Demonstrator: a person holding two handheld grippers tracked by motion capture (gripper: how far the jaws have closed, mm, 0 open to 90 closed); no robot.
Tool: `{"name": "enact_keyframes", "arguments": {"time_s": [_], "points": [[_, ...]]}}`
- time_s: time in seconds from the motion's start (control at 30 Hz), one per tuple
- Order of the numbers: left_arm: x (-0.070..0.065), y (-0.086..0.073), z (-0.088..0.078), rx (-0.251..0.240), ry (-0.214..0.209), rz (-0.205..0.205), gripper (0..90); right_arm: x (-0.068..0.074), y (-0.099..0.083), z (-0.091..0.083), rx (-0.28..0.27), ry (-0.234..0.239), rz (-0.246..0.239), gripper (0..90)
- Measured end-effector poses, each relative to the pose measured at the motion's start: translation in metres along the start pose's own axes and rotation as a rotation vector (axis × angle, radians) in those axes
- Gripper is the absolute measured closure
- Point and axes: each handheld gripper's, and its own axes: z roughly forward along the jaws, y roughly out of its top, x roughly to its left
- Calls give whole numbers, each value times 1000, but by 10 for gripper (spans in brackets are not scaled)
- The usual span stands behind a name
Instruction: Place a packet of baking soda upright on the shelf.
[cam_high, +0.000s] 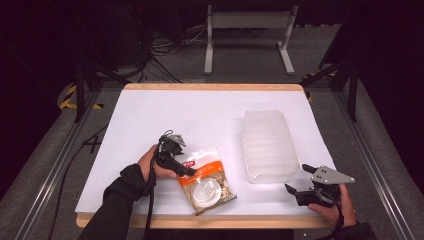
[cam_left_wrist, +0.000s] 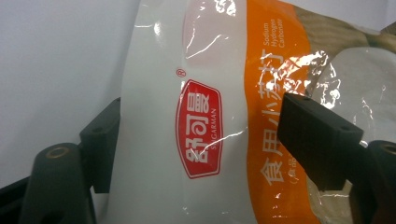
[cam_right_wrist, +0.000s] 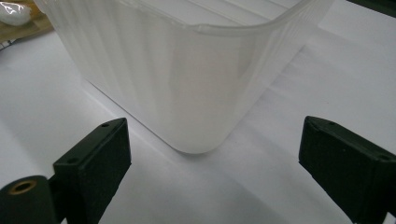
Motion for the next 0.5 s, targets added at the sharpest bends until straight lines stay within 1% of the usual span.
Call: {"name": "enact_keyframes", "arguments": {"time_s": [0.07,0.13,0.17,0.2,0.23,0.27,0.3,0.37,0.4,0.43,0.5], "points": [[0,1,-2,-6,2,5,295,1,0,0,-1,1,-1,98],[0,1,-3,-1,-1,-6,306,1,0,1,1,2,-2,98],[1,1,-5,-5,6,-7,307,0,0,1,3,3,-3,98],[2,0,-8,-15,10,-17,307,0,0,1,6,2,-3,97],[2,0,-9,-14,1,-25,307,0,0,1,6,2,-1,98],[2,-2,-11,-8,2,-34,309,0,0,1,7,3,-1,98],[2,-3,-12,0,-6,-41,309,0,0,1,7,2,-1,98],[3,-4,-12,7,-14,-43,305,0,0,1,6,2,-1,97],[3,-6,-12,26,-19,-58,305,0,0,0,5,1,0,97],[4,-6,-13,33,-14,-61,309,0,-1,0,5,0,0,98],[6,-7,-13,40,-30,-80,333,0,0,0,1,-2,2,97]]}}
